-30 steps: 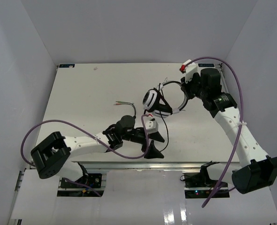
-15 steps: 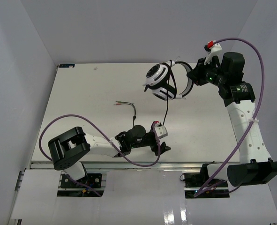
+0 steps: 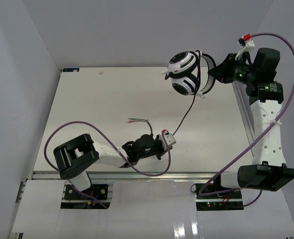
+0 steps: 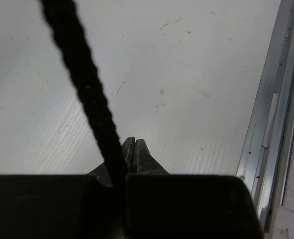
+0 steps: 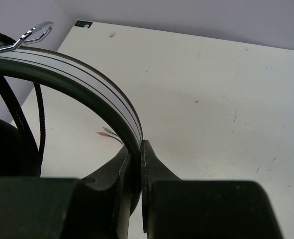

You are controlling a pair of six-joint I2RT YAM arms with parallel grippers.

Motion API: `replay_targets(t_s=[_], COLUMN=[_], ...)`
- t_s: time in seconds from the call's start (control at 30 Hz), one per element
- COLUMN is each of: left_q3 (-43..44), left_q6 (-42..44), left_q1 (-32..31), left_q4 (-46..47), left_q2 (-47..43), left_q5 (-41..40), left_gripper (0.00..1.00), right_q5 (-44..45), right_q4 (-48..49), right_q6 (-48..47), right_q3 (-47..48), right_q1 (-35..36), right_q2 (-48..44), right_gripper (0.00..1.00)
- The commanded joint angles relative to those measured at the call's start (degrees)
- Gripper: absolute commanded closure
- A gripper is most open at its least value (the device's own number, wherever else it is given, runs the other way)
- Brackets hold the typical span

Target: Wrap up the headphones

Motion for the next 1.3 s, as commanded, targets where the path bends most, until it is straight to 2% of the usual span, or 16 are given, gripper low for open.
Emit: replay_targets(t_s=[0.0, 0.17, 0.27, 0.33, 0.47, 0.53, 0.67, 0.7, 0.8, 0.87, 0.93, 1.0, 1.03, 1.13, 1.17, 1.27], left_q3=[1.4, 1.4, -0.2, -2.2, -5.5, -4.3, 1.6, 3.5, 9.0, 15.0, 21.3, 28.0, 30.8, 36.4, 36.7, 37.0], left_q6=[0.0, -0.1, -1.4, -5.0, -12.4, -14.1, -15.7, -16.7, -21.8, -24.0, -24.3, -25.0, -26.9, -34.5, -37.0, -48.4], left_q1=[0.4, 1.5, 4.8, 8.3, 19.1, 22.6, 28.9, 30.3, 36.5, 37.8, 38.6, 38.7, 38.7, 38.6, 38.5, 36.4], left_q4=[-1.2, -1.2, 0.0, 2.5, 6.1, 3.7, -5.4, -6.9, -10.8, -16.9, -23.4, -32.0, -33.0, -33.0, -32.4, -27.5], left_q2=[-0.6, 0.4, -1.1, -3.0, -6.2, -6.1, -2.1, -1.4, 0.1, 0.5, 0.6, 0.8, 1.0, 1.2, 1.3, 1.3], left_q5=[1.1, 3.2, 6.8, 13.7, 29.5, 37.4, 47.9, 49.5, 53.4, 55.4, 56.6, 57.9, 59.5, 63.9, 65.0, 66.3], left_gripper=[0.99, 1.00, 1.00, 1.00, 1.00, 1.00, 1.00, 1.00, 1.00, 1.00, 1.00, 1.00, 1.00, 1.00, 1.00, 1.00], right_q5=[-7.3, -10.3, -13.5, -17.6, -26.2, -30.4, -35.2, -33.4, -23.1, -17.0, -11.5, -2.5, 0.8, 9.5, 14.9, 28.3], right_q4=[4.0, 5.0, 5.6, 5.6, 5.7, 5.6, 2.6, -0.4, -9.1, -10.8, -9.1, -1.8, 1.2, 8.8, 10.3, 18.5], right_q6=[7.5, 8.9, 6.1, 2.6, -7.6, -14.4, -26.3, -36.2, -53.8, -58.1, -60.6, -60.7, -60.5, -58.7, -58.1, -57.5], right_q3=[2.6, 3.0, 3.1, 2.3, -3.8, -6.8, -11.4, -11.5, -13.9, -17.8, -22.0, -28.9, -31.1, -35.9, -36.8, -41.1], right_q1=[-0.7, -1.5, -1.6, -2.0, -3.5, -3.6, -3.6, -3.4, -1.2, -0.4, 0.6, 1.9, 2.7, 6.9, 8.6, 19.9], right_q2=[-0.8, -1.6, -3.0, -4.9, -8.8, -11.1, -15.3, -16.9, -19.6, -21.1, -22.8, -25.9, -26.9, -28.4, -28.5, -28.4], right_gripper=[0.92, 0.92, 0.92, 0.92, 0.92, 0.92, 0.92, 0.92, 0.92, 0.92, 0.92, 0.92, 0.92, 0.92, 0.92, 0.92])
